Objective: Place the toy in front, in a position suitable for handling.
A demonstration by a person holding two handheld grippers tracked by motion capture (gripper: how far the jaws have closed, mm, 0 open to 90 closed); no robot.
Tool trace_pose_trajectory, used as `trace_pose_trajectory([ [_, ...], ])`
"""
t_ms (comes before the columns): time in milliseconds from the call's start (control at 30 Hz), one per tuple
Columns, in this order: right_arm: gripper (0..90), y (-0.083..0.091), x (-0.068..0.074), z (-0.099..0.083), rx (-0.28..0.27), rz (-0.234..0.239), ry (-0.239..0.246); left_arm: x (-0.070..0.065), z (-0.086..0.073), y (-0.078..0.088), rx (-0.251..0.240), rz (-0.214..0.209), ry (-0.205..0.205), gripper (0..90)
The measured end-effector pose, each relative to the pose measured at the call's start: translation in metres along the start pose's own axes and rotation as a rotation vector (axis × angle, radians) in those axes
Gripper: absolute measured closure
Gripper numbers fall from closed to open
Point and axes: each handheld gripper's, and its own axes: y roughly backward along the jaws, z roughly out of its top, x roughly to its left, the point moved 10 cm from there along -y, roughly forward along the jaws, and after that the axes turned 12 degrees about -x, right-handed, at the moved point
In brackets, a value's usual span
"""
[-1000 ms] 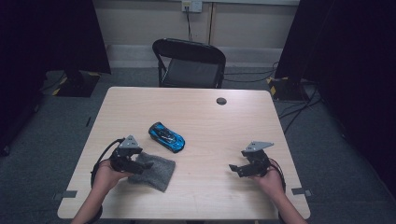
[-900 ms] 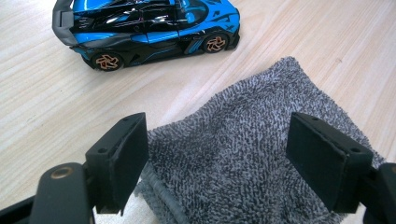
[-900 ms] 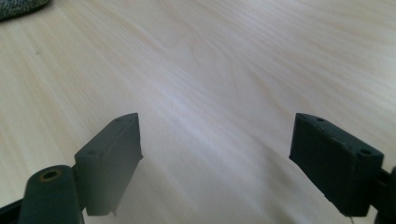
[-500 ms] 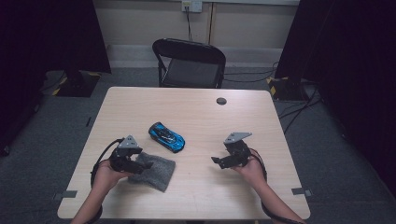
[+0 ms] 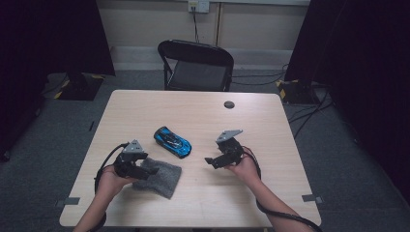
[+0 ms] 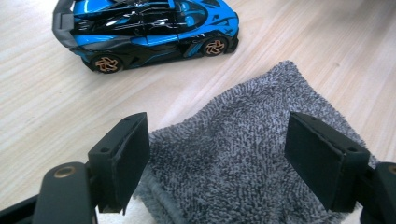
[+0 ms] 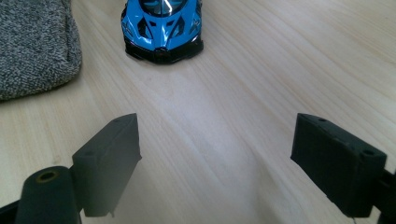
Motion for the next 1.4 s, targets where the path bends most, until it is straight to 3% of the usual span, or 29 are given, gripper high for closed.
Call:
trace_pose_trajectory([
  [167, 15.0, -0.012, 0.001, 0.012, -0.012, 0.011, -0.012, -0.002, 0.002, 0.0, -0.008, -0.003, -0.002, 22.1],
  [333, 14.8, -0.026, 0.004, 0.025, -0.009, 0.012, 0.005, 0.0, 0.002, 0.001, -0.011, -0.001, -0.004, 22.3],
  [533, 14.6, -0.047, 0.011, 0.039, -0.02, 0.029, -0.016, 0.001, 0.002, 0.002, -0.011, -0.003, -0.001, 22.6],
  [1300, 14.6, -0.105, 0.033, 0.061, -0.003, 0.073, 0.001, 0.002, 0.001, 0.004, -0.018, -0.009, -0.005, 23.3],
  [1400, 14.5, -0.112, 0.035, 0.062, -0.002, 0.079, 0.007, 0.0, -0.001, 0.002, -0.015, -0.016, 0.009, 23.7],
])
